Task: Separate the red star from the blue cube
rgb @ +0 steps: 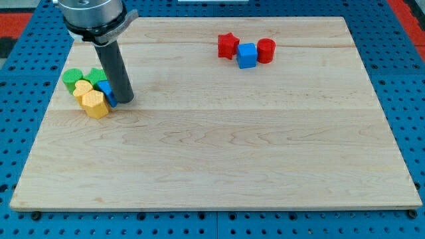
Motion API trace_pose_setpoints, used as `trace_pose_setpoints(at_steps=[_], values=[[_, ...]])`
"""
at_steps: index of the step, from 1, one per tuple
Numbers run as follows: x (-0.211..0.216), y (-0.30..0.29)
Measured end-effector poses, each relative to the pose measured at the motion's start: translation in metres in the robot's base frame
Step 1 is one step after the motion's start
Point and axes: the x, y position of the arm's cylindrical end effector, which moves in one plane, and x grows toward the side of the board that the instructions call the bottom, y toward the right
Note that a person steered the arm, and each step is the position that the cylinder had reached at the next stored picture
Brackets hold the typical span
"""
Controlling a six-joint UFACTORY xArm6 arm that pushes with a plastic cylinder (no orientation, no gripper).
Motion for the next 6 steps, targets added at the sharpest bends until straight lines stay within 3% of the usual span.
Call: trace_pose_setpoints(at_steps=[2, 3, 4, 5, 6], values=[[0.0, 0.19], [-0.043, 0.292], [-0.111, 0.314], [-0.147, 0.288], [-0.141, 0.211]])
